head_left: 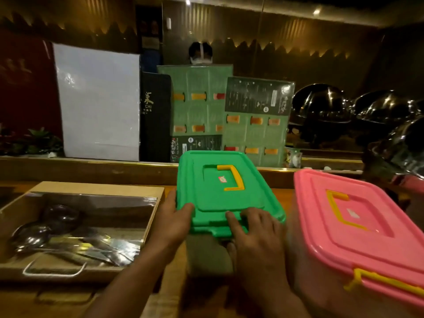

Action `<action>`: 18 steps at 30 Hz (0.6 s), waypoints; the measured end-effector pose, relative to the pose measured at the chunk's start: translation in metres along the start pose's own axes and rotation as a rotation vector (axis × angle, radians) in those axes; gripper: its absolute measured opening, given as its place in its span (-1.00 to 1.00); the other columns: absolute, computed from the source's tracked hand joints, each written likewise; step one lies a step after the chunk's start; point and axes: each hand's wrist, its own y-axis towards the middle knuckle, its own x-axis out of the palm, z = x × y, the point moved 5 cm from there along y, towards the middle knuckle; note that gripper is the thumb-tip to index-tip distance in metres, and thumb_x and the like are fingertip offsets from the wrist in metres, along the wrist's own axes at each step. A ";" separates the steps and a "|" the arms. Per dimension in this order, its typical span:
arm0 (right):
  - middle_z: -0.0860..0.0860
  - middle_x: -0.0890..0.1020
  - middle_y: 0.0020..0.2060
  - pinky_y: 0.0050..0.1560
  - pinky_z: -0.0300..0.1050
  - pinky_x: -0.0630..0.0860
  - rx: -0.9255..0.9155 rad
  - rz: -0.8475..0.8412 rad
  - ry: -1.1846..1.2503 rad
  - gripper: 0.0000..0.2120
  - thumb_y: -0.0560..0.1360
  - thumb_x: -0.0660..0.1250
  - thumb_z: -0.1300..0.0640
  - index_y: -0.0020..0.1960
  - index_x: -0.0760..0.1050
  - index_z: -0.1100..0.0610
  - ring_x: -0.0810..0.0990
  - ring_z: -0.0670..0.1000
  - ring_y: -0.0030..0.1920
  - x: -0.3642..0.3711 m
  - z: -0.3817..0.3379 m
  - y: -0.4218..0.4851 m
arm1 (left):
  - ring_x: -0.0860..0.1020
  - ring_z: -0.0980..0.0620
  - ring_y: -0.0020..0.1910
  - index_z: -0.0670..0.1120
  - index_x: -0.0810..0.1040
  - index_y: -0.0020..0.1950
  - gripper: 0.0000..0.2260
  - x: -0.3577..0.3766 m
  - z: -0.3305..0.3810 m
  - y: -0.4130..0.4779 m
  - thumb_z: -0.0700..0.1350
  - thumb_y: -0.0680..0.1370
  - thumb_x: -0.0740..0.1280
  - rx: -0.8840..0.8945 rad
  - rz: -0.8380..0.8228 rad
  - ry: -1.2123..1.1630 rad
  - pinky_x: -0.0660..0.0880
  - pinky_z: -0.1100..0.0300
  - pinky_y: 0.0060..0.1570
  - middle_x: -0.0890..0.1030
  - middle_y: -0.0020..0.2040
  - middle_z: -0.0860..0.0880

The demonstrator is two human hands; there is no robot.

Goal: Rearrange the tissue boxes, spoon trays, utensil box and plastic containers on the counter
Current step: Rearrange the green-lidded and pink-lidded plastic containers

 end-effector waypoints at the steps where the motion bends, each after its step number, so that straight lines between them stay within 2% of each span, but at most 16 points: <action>1: 0.16 0.56 0.00 0.04 0.12 0.42 -0.057 -0.002 0.028 -0.47 0.28 0.50 -0.03 0.23 0.57 0.07 0.44 0.18 0.05 -0.001 -0.005 0.002 | 0.71 -0.01 -0.05 0.03 0.56 0.21 -0.72 -0.010 0.001 0.004 -0.28 0.59 0.27 -0.013 0.031 -0.008 0.66 -0.07 -0.07 0.70 0.08 -0.07; 2: 0.14 0.56 0.02 0.07 0.11 0.44 -0.087 -0.020 0.051 -0.41 0.25 0.54 -0.04 0.25 0.55 0.06 0.44 0.16 0.06 -0.002 -0.006 0.003 | 0.71 -0.04 -0.04 0.02 0.59 0.19 -0.72 -0.018 0.001 0.009 -0.29 0.59 0.28 -0.027 0.058 -0.031 0.65 -0.10 -0.03 0.70 0.10 -0.09; 4: 0.14 0.54 0.11 0.15 0.14 0.44 -0.055 -0.078 0.071 -0.33 0.23 0.56 -0.09 0.30 0.52 0.04 0.45 0.17 0.14 -0.004 0.002 0.002 | 0.68 -0.08 0.02 -0.05 0.55 0.32 -0.66 -0.032 0.002 0.015 -0.31 0.59 0.29 -0.053 0.100 -0.070 0.62 -0.09 0.06 0.67 0.18 -0.11; 6: 0.14 0.50 0.23 0.22 0.19 0.43 0.031 -0.139 0.094 -0.34 0.29 0.46 -0.23 0.32 0.49 0.00 0.43 0.19 0.26 -0.003 0.012 -0.002 | 0.65 -0.05 0.05 -0.11 0.47 0.42 -0.62 -0.041 0.004 0.016 -0.30 0.60 0.29 -0.067 0.095 -0.047 0.60 0.03 -0.01 0.63 0.18 -0.10; 8: 0.12 0.50 0.26 0.23 0.19 0.45 0.075 -0.163 0.136 -0.36 0.33 0.36 -0.31 0.32 0.50 -0.01 0.45 0.19 0.28 -0.002 0.015 -0.006 | 0.64 -0.02 0.04 -0.11 0.48 0.42 -0.63 -0.045 0.008 0.014 -0.29 0.61 0.28 -0.042 0.053 -0.006 0.59 0.09 -0.05 0.64 0.18 -0.10; 11: 0.11 0.52 0.25 0.23 0.15 0.48 0.102 -0.154 0.186 -0.39 0.35 0.32 -0.30 0.28 0.52 0.00 0.49 0.18 0.24 0.000 0.015 -0.010 | 0.65 0.00 0.03 -0.05 0.50 0.40 -0.63 -0.043 0.009 0.013 -0.27 0.61 0.28 -0.015 0.021 0.028 0.60 0.03 0.01 0.66 0.17 -0.07; 14: 0.08 0.50 0.28 0.26 0.15 0.45 0.122 -0.164 0.196 -0.41 0.36 0.33 -0.28 0.30 0.50 -0.02 0.46 0.16 0.28 0.000 0.016 -0.012 | 0.65 0.08 -0.04 0.01 0.49 0.39 -0.63 -0.041 0.010 0.012 -0.27 0.61 0.28 0.000 0.019 0.023 0.58 0.11 -0.07 0.65 0.00 0.10; 16: 0.07 0.49 0.29 0.30 0.17 0.42 0.125 -0.172 0.185 -0.41 0.37 0.32 -0.26 0.31 0.48 -0.01 0.44 0.16 0.31 0.000 0.015 -0.010 | 0.65 0.07 -0.01 -0.03 0.49 0.41 -0.64 -0.040 0.009 0.011 -0.25 0.62 0.27 -0.004 0.003 0.014 0.58 0.10 -0.04 0.65 0.04 0.07; 18: 0.07 0.48 0.32 0.35 0.19 0.37 0.139 -0.190 0.176 -0.41 0.38 0.33 -0.22 0.34 0.47 0.00 0.41 0.17 0.35 -0.002 0.015 -0.011 | 0.66 0.15 -0.06 0.04 0.50 0.38 -0.64 -0.036 0.007 0.007 -0.25 0.62 0.27 0.014 -0.006 0.003 0.57 0.20 -0.11 0.66 0.06 0.08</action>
